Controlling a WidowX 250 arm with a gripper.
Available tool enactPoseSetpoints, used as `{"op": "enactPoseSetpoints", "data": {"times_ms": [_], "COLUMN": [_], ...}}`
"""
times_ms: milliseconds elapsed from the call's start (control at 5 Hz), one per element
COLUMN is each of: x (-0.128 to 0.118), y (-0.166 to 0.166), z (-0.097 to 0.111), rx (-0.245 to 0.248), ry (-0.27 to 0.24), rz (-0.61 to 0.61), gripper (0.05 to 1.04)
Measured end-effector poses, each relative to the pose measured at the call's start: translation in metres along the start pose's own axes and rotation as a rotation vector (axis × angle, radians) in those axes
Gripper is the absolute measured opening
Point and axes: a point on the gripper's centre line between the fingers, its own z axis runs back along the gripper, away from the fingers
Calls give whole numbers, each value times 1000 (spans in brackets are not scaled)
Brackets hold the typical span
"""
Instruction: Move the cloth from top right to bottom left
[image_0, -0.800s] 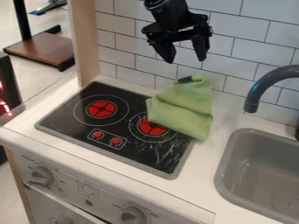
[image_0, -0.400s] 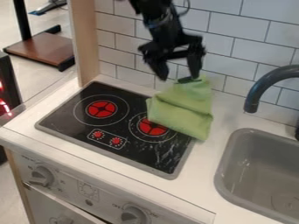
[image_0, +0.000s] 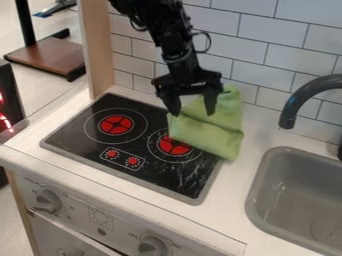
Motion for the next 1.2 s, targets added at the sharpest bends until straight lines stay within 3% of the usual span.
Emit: {"op": "enactPoseSetpoints", "data": {"times_ms": [400,600,800,1200], "x": [9,2,1,-1], "y": [3,7,11,16], "z": [-19,-31,-36,-43], "rx": [36,72,110,134], "ry": [8,37,35,60], "rz": [13,16,18,36], "gripper": [999,999,999,999]}}
